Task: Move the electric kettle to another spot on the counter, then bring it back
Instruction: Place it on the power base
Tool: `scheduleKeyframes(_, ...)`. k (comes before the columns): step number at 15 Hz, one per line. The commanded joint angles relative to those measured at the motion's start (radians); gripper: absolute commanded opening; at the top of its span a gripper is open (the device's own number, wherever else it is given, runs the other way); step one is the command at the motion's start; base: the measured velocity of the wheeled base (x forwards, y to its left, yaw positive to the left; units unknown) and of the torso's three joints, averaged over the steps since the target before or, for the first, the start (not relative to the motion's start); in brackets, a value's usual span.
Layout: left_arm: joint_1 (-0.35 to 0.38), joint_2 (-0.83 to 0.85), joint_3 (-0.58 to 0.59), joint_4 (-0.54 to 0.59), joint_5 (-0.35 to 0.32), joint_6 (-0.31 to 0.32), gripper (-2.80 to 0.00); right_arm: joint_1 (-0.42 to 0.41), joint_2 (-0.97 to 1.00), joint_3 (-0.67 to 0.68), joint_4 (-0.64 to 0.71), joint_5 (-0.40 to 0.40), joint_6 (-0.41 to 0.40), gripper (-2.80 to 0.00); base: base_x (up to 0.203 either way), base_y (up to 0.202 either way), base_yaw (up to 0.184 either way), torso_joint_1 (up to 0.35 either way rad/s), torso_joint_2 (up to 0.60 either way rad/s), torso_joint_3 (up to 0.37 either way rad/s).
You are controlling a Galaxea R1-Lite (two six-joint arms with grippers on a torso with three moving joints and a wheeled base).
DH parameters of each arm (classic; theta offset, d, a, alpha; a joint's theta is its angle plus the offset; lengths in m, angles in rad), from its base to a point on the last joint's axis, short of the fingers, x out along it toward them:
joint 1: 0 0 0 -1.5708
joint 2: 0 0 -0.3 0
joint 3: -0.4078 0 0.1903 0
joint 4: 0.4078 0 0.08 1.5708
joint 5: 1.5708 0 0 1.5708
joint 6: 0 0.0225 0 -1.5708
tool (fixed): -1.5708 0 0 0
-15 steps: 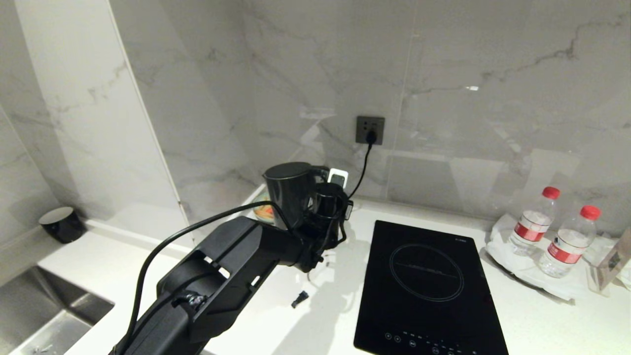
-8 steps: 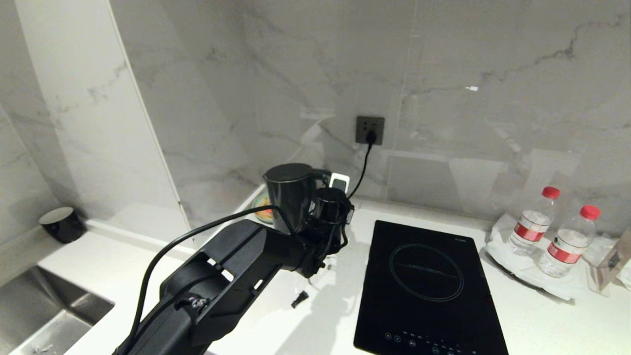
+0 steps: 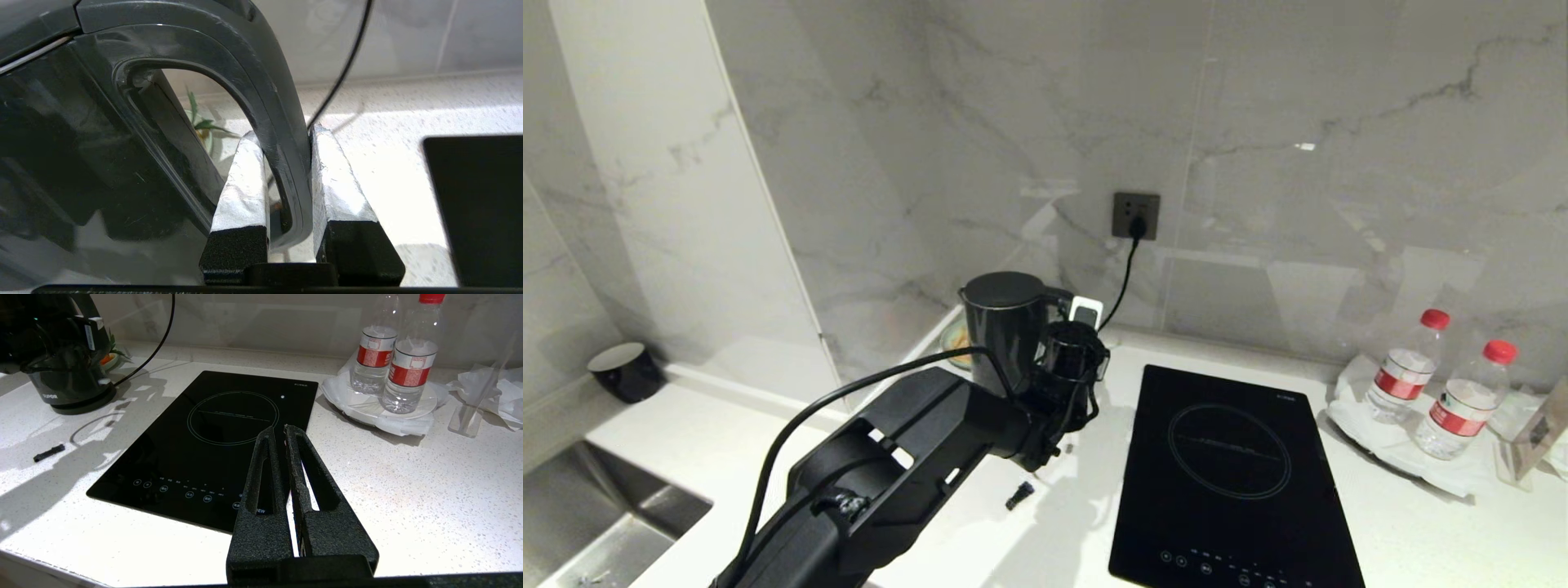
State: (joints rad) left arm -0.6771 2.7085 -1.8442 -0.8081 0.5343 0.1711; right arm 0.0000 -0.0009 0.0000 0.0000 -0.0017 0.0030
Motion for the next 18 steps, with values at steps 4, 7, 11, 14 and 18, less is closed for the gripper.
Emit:
scheduleKeyframes(4, -0.012, -0.005, 0.031, -0.005, 0.003, -0.009, -2.80, 0.000, 0.001, 0.000, 0.000, 0.000, 0.000, -2.80, 0.000, 0.000, 0.000, 0.000, 0.00, 0.000)
scheduleKeyframes(7, -0.016, -0.006, 0.038, -0.019, 0.002, -0.012, -2.80, 0.000, 0.001, 0.000, 0.000, 0.000, 0.000, -2.80, 0.000, 0.000, 0.000, 0.000, 0.00, 0.000)
scheduleKeyframes(11, -0.015, 0.011, -0.046, 0.025, -0.003, -0.007, -2.80, 0.000, 0.001, 0.000, 0.000, 0.000, 0.000, -2.80, 0.000, 0.000, 0.000, 0.000, 0.00, 0.000)
scheduleKeyframes(14, -0.015, 0.028, -0.079, 0.040, -0.008, -0.007, -2.80, 0.000, 0.001, 0.000, 0.000, 0.000, 0.000, -2.80, 0.000, 0.000, 0.000, 0.000, 0.00, 0.000)
scheduleKeyframes(18, -0.003, 0.047, -0.081, 0.045, -0.010, -0.006, -2.80, 0.000, 0.001, 0.000, 0.000, 0.000, 0.000, -2.80, 0.000, 0.000, 0.000, 0.000, 0.00, 0.000)
